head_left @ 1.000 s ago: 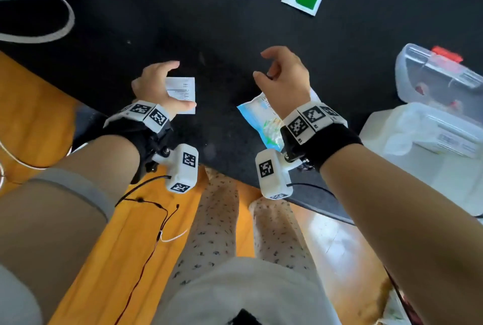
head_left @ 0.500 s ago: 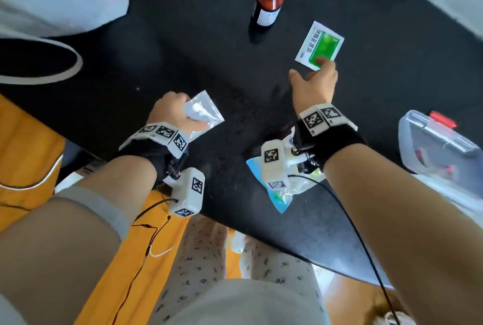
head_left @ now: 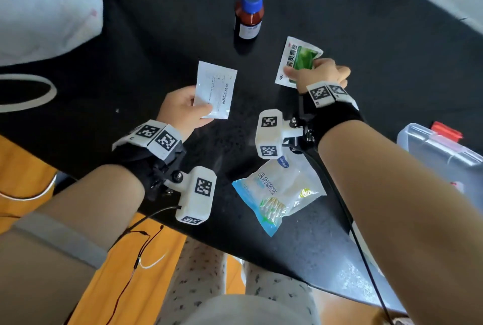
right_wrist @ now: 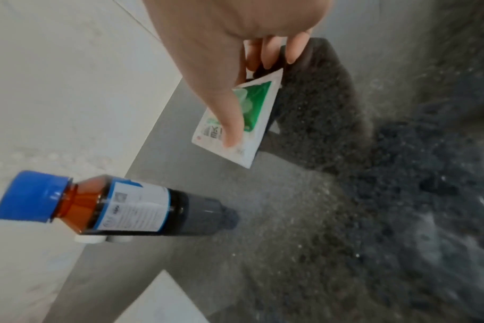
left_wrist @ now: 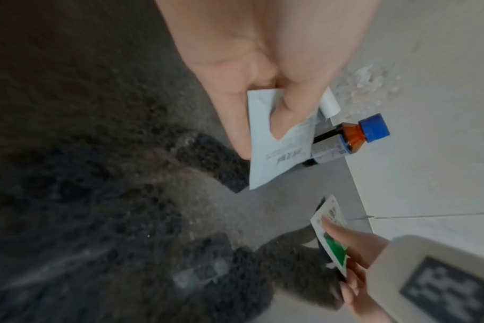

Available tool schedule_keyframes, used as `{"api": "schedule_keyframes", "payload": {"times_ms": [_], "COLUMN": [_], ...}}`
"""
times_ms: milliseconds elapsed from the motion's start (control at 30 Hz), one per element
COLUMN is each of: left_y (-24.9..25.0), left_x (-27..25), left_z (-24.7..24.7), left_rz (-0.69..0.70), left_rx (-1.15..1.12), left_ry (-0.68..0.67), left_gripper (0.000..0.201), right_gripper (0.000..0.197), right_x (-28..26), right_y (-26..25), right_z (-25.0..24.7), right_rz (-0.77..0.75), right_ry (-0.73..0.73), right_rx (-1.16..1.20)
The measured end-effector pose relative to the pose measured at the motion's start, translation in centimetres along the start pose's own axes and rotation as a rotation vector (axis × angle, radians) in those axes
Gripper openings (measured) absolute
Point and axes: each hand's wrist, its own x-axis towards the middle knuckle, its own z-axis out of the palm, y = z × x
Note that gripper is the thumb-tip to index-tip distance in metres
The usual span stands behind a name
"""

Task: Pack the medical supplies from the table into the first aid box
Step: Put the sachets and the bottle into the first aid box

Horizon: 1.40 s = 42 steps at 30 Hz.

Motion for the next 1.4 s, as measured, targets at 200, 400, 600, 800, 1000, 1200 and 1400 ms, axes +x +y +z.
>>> {"api": "schedule_keyframes", "payload": {"times_ms": [200,400,600,800,1000,1200,1400], "left_y": [0.2,1.2,2.2,2.7,1.5,-0.1,-1.3], "left_x": [0.5,0.3,-1.3,-1.9,-1.0,-0.3,-0.7], "left_z": [0.9,-0.2,-0.3,-0.5,-1.6,-4.2,-5.6], "left_rz": [0.142,0.316,0.211,-0.026,0.057,0.045,0.023], "left_rx": [0.075,0.233,-0.070,-0.492,-0.476,-0.370,-0.303], "left_ry": [0.044,0.004,0.030,-0.075,0.164,0.229,0.191], "left_gripper": [0.031,0.038,0.043,0.028,0.022,0.022,0.024], "right_gripper": [0.018,0.010,0.014,0.010,0.011,0.023,0.036], "right_x": [-0.8,-3.6,-6.5,-8.4,-9.2,-6.7,-6.0], "right_y": [0.8,0.3,-1.1,-1.2,-3.9,-8.1,-8.9], "right_z": [-0.7,-0.3,0.1,0.6,1.1,0.3,1.7], "right_rz": [-0.026,0.241,0.126,-0.051,-0.369,-0.607,-0.623], "right_ry": [-0.160,-0.566,-0.766,-0.734,-0.713,-0.033,-0.060], "right_rx": [0.434,1.060,0.723,0.637,0.284,0.126,-0.102]}}
